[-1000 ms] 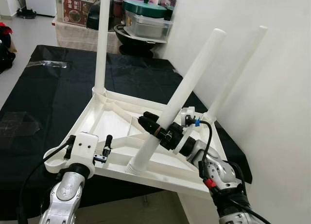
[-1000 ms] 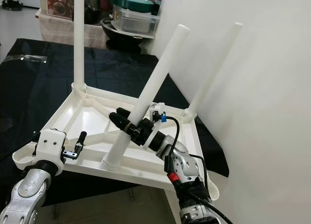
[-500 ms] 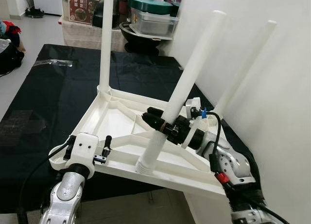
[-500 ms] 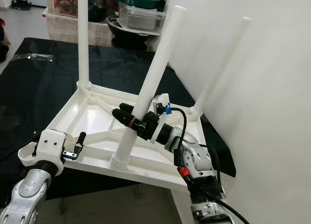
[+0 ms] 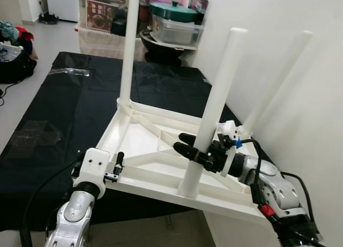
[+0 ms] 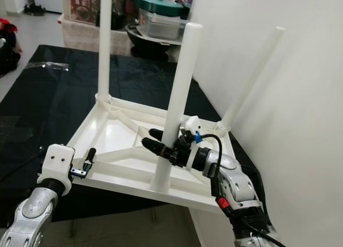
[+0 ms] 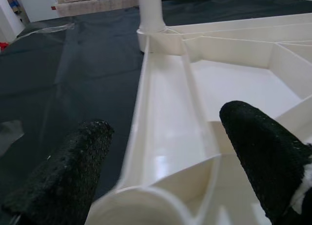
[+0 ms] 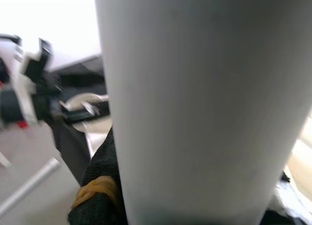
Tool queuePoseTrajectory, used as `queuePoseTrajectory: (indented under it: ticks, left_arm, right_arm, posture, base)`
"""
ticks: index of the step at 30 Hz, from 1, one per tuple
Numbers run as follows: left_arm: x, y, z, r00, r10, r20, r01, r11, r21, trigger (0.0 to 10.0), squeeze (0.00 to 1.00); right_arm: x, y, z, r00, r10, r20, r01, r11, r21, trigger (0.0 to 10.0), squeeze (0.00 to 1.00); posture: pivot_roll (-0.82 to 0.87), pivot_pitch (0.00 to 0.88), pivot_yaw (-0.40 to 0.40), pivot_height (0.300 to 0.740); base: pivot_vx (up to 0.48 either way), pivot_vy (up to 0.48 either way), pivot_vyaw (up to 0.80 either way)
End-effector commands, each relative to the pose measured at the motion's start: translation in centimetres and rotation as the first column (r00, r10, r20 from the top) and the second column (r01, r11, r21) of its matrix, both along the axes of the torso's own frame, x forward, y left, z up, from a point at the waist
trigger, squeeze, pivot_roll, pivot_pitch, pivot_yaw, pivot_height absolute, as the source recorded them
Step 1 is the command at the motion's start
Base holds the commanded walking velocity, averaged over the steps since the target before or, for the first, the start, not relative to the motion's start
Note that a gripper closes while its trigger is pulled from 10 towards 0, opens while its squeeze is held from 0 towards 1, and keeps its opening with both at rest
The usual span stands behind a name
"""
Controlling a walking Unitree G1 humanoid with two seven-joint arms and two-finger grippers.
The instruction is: Building children table
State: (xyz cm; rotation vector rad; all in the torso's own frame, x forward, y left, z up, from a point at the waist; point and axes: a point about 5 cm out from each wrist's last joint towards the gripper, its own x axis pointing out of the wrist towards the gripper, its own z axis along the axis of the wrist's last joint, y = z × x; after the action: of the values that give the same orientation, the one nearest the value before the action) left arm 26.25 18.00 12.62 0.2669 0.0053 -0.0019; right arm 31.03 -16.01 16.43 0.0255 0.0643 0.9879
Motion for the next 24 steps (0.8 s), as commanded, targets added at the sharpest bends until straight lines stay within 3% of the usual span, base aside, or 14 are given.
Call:
queuePoseTrajectory:
  ticks: [1, 5, 14, 16, 20, 24]
  left_arm:
    - [0.0, -0.4, -0.5, 1.0, -0.01, -0.024, 0.01, 1.0, -0.004, 10.0, 0.0]
    - [0.0, -0.4, -0.6, 1.0, -0.007, -0.028, 0.007, 1.0, -0.004, 10.0, 0.0]
    - [-0.1, -0.4, -0.7, 0.999, -0.01, -0.034, 0.01, 1.0, -0.003, 10.0, 0.0]
    - [-0.1, -0.4, -0.7, 0.999, -0.01, -0.035, 0.01, 1.0, -0.003, 10.0, 0.0]
    - [-0.2, -0.5, -0.8, 0.999, -0.008, -0.037, 0.008, 1.0, -0.005, 10.0, 0.0]
    - [-0.2, -0.5, -0.8, 0.999, -0.008, -0.037, 0.007, 1.0, -0.006, 10.0, 0.0]
  right_arm:
    - [-0.4, -3.2, -3.8, 0.979, -0.152, -0.139, 0.125, 0.975, -0.186, 0.0, 0.0]
    - [0.3, -4.3, -2.7, 0.974, -0.202, -0.103, 0.182, 0.967, -0.181, 0.0, 0.0]
    - [0.9, -4.4, -1.5, 0.972, -0.23, -0.047, 0.22, 0.963, -0.156, 0.0, 0.0]
    - [0.9, -4.7, -1.7, 0.971, -0.235, -0.039, 0.225, 0.957, -0.181, 0.0, 0.0]
    - [0.9, -6.8, -2.9, 0.958, -0.286, -0.007, 0.269, 0.909, -0.319, 0.0, 0.0]
    - [0.8, -7.5, -3.1, 0.952, -0.306, 0.002, 0.286, 0.89, -0.355, 0.0, 0.0]
  posture:
    - [0.17, 0.0, -0.194, 0.74]
    - [0.17, 0.0, -0.196, 0.74]
    - [0.17, 0.0, -0.197, 0.74]
    - [0.17, 0.0, -0.198, 0.74]
    - [0.17, 0.0, -0.201, 0.74]
    - [0.16, 0.0, -0.199, 0.74]
  base:
    - [0.0, 0.0, 0.0]
    - [0.0, 0.0, 0.0]
    - [0.0, 0.0, 0.0]
    - [0.0, 0.0, 0.0]
    - [0.0, 0.0, 0.0]
    - [0.0, 0.0, 0.0]
